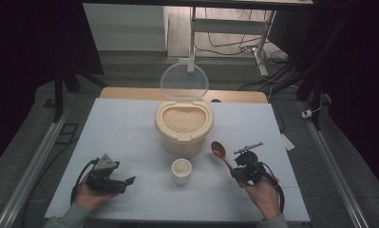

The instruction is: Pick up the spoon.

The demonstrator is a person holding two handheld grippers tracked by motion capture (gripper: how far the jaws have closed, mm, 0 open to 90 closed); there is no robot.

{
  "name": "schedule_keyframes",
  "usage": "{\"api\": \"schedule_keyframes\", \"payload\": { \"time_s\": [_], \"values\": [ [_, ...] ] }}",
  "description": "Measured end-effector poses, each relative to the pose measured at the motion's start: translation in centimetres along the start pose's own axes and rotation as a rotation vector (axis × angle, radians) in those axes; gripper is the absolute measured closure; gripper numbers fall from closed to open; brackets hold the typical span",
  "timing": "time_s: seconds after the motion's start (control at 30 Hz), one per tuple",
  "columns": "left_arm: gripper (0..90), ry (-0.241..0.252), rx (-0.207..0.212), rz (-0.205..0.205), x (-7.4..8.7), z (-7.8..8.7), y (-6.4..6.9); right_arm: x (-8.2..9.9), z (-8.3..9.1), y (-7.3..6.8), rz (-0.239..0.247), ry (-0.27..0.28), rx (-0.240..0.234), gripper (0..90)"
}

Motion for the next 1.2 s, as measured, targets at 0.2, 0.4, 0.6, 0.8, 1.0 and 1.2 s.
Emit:
{"api": "schedule_keyframes", "payload": {
  "time_s": [0.2,0.4,0.6,0.8,1.0,1.2],
  "values": [
    [12.9,-0.006,-0.005,0.004,0.0,-0.1,-0.1,0.5,1.6,-0.3,0.042,0.041,-0.091,79.2],
    [12.9,-0.006,-0.008,0.006,0.1,-0.1,-0.2,0.6,2.8,-1.3,0.089,0.071,-0.176,79.2],
    [12.9,-0.007,-0.009,0.007,0.1,-0.1,-0.2,0.4,3.4,-2.1,0.116,0.101,-0.235,79.2],
    [13.0,-0.006,-0.010,0.008,0.0,-0.2,-0.2,-0.2,4.0,-3.7,0.169,0.134,-0.313,79.2],
    [13.1,0.001,-0.009,0.001,-0.1,-0.1,-0.2,-0.8,4.2,-5.4,0.231,0.138,-0.360,79.2],
    [13.3,0.000,-0.010,-0.008,-0.1,-0.1,-0.2,-1.9,4.1,-6.5,0.266,0.153,-0.402,79.2]
  ]
}}
Point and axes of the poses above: each handheld gripper's, and its own axes: z roughly backward along the jaws, x roughly out of its underside, y roughly to its right, the point moved 9 cm from there along -z, roughly forward along the jaws, and after that the axes turned 2 degrees about z, right-handed, at the moved point
